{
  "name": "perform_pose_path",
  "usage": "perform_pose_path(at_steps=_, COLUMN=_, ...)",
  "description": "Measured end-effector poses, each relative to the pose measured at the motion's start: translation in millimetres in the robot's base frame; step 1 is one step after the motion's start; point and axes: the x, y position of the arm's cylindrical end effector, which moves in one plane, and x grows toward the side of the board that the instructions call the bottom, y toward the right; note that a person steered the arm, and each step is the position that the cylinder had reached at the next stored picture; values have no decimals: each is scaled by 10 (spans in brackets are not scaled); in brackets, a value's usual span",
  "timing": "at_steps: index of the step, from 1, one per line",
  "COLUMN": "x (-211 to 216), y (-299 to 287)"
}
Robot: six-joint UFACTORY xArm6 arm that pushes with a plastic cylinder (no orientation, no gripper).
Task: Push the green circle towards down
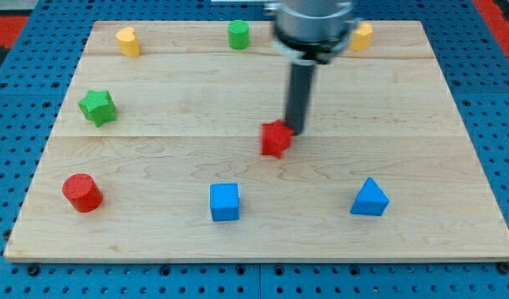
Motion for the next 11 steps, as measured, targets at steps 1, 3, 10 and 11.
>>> perform_pose_path(at_steps=1, x=61, y=-475)
perform_pose_path(at_steps=3, x=131, y=-338)
perform_pose_path(at_steps=10, x=-1966, y=-1096)
perform_pose_path(at_steps=11, x=-1568, y=-1102)
